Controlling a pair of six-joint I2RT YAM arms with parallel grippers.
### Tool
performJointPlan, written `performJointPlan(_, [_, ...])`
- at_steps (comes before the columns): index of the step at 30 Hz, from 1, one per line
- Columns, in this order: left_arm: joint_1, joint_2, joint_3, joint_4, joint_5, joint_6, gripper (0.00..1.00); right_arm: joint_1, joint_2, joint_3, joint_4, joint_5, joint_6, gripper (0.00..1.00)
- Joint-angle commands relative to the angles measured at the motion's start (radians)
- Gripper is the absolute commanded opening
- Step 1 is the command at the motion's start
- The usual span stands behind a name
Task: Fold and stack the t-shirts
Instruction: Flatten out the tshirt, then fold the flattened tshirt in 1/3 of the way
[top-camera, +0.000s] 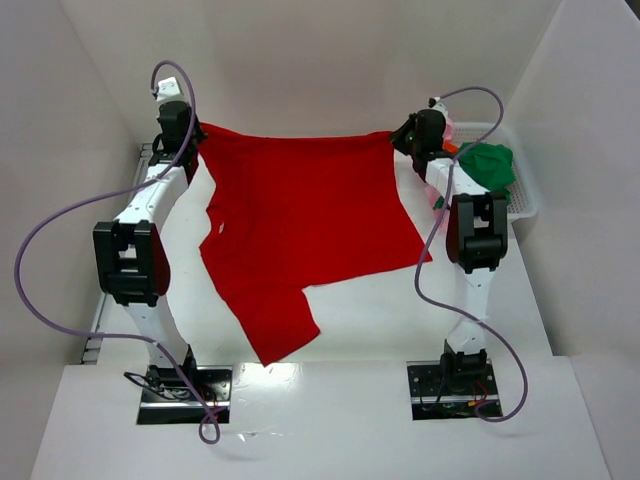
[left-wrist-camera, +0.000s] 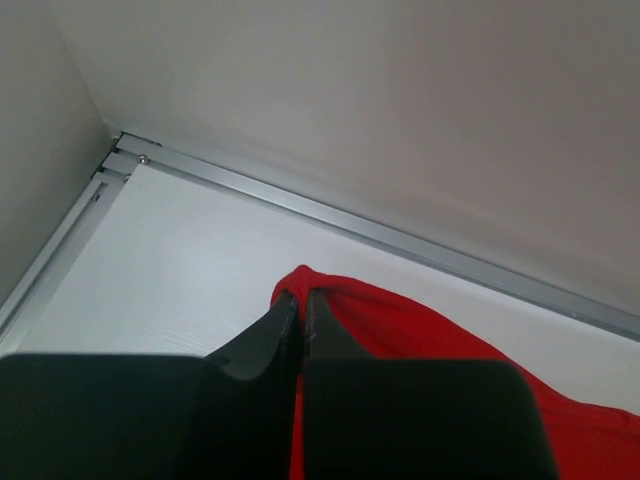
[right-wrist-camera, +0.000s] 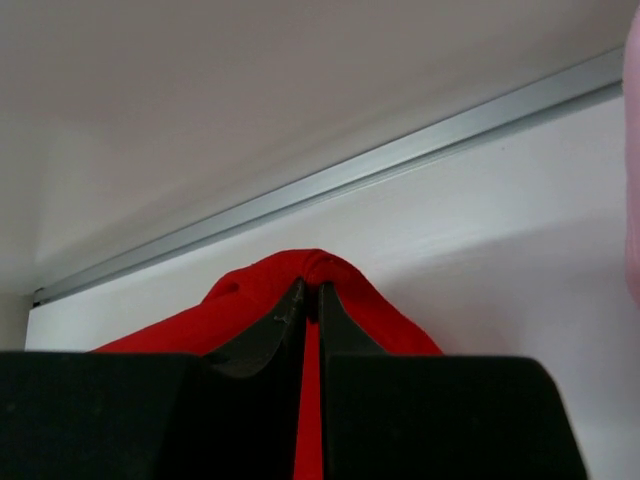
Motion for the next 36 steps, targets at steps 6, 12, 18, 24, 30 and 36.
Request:
performJointPlan(6, [0.022,-0.004,0.042,0.020,0.033,0.021,0.00,-0.004,0.140,0.206,-0.070,-0.001,-0.040,0.00])
performJointPlan(12, [0.022,-0.060,-0.067,-0.012,0.104,0.012,0.00,-0.004,0.174,0.236,-0.106,-0.013,-0.040,0.00])
performJointPlan(18, [0.022,-0.107,-0.138,-0.061,0.147,0.012,0.00,-0.013,0.183,0.271,-0.149,-0.041,-0.049,0.00])
performJointPlan(24, [0.022,-0.158,-0.150,-0.116,0.238,0.012,0.00,-0.013,0.163,0.260,-0.164,-0.041,-0.059,0.00])
performJointPlan(30, [-0.031,-0.167,-0.115,-0.240,0.386,-0.048,0.00,-0.013,0.126,0.171,-0.153,-0.050,-0.059,0.00])
performJointPlan(36, [-0.092,-0.211,-0.248,-0.274,0.385,-0.244,0.00,-0.013,0.107,0.151,-0.153,-0.059,-0.078,0.00])
